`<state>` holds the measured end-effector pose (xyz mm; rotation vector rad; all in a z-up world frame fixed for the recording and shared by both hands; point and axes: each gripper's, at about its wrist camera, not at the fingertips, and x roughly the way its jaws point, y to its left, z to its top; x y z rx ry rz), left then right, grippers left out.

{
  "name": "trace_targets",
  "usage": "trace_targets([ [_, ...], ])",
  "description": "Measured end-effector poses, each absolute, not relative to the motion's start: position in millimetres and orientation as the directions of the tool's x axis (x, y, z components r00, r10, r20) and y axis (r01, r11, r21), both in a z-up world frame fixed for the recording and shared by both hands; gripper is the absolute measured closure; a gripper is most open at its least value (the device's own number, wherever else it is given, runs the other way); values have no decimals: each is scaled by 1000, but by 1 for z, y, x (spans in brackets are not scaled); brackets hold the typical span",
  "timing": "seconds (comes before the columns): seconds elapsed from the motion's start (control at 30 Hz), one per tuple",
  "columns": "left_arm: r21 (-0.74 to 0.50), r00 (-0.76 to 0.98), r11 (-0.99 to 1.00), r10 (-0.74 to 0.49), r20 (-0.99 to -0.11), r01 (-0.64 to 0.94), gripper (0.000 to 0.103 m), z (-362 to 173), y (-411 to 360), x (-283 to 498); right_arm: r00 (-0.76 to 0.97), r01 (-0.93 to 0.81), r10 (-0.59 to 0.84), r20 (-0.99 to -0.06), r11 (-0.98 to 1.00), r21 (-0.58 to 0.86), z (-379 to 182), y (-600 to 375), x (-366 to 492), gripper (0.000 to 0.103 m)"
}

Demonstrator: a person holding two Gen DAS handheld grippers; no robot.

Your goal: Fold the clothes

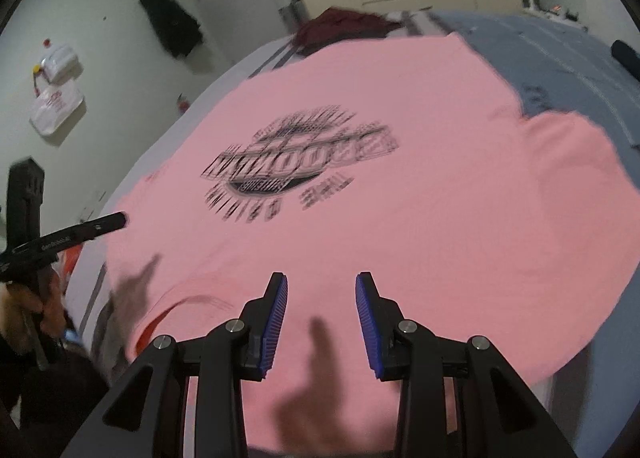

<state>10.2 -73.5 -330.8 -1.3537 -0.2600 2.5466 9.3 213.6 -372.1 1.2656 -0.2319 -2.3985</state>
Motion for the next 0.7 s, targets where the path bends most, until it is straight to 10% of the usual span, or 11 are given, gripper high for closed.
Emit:
trace_targets([
  [0.7, -260, -462, -965, 239, -854, -17, 93, -372, -54, 101, -422, 323, -347, -838, -921, 219, -399, 184, 96, 71],
])
